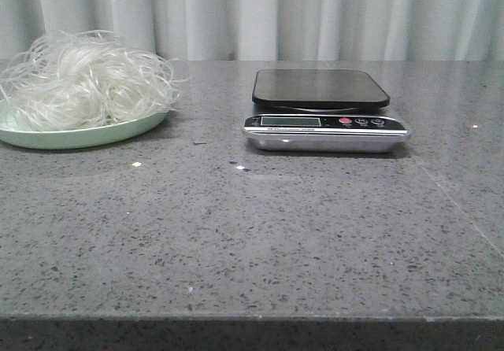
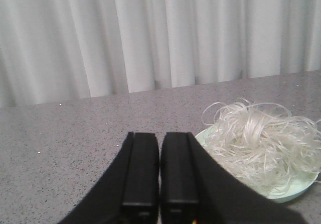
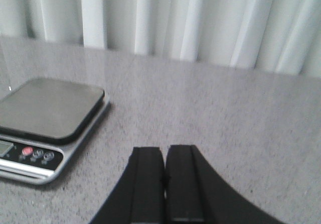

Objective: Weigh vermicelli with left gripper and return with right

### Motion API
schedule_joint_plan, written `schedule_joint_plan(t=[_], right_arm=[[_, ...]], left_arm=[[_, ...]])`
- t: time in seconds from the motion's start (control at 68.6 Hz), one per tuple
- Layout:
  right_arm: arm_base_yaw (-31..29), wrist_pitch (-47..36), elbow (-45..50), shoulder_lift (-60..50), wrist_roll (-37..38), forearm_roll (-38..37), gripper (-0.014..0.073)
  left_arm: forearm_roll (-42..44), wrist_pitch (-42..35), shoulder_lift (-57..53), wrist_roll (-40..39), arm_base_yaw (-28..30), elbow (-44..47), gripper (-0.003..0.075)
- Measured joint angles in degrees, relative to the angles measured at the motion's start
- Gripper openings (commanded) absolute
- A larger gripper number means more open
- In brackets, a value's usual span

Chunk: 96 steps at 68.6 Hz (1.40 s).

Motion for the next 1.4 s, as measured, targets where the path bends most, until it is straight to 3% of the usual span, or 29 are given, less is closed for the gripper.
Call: schedule_joint_plan(t=[0.918,1.093,1.399], right_arm=[[0.0,-3.0,0.2,-3.5,0.0,0.0,0.0151],[0.0,-3.0,0.2,-3.5,0.0,0.0,0.0151],[0.0,-3.0,0.2,-3.5,0.0,0.0,0.0151]], left_arm=[[1.5,-0.3,0.0,0.0,0.0,0.5,0.0137],[8.6,-3.4,-2.2,-2.1,0.0,5.2,0.0137],[6.8,-8.6,-11.6,-6.0,0.0,18.5,0.0137]])
